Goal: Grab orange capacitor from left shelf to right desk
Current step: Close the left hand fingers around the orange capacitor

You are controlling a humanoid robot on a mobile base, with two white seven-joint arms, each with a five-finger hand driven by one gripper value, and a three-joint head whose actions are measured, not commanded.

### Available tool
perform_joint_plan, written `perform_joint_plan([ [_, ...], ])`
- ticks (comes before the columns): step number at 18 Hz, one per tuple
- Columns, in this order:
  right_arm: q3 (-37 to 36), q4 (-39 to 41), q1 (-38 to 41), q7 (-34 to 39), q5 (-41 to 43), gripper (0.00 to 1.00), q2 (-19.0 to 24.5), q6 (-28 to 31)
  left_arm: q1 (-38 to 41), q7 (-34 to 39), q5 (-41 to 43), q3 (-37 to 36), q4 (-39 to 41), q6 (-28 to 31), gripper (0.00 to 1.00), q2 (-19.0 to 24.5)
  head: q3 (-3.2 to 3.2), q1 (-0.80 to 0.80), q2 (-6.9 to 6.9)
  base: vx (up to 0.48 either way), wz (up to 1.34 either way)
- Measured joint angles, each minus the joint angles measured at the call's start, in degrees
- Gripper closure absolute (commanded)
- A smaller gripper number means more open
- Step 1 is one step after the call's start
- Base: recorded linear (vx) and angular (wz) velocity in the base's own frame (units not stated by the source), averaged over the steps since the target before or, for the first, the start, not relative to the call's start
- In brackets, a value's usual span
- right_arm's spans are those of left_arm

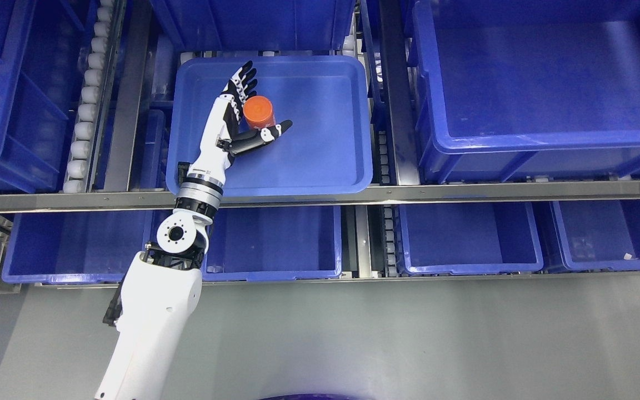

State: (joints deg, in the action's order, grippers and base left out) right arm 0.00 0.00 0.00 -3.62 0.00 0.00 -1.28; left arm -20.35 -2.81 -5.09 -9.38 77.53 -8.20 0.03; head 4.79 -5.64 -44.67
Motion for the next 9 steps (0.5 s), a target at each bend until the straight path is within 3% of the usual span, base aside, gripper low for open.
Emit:
perform_joint_plan([
  [3,0.0,0.0,0.0,0.0,0.0,0.0,0.0,0.0,-1.2,0.0,0.4,-0.8,-1.8,0.0,0.08,0.0,0.0,0.0,0.0,0.0,0.0],
  [9,0.0,0.0,0.0,0.0,0.0,0.0,0.0,0.0,-3.1,-0.4,0.6,-1.7,-4.5,-0.3,0.44,0.0,0.0,0.0,0.0,0.0,0.0],
])
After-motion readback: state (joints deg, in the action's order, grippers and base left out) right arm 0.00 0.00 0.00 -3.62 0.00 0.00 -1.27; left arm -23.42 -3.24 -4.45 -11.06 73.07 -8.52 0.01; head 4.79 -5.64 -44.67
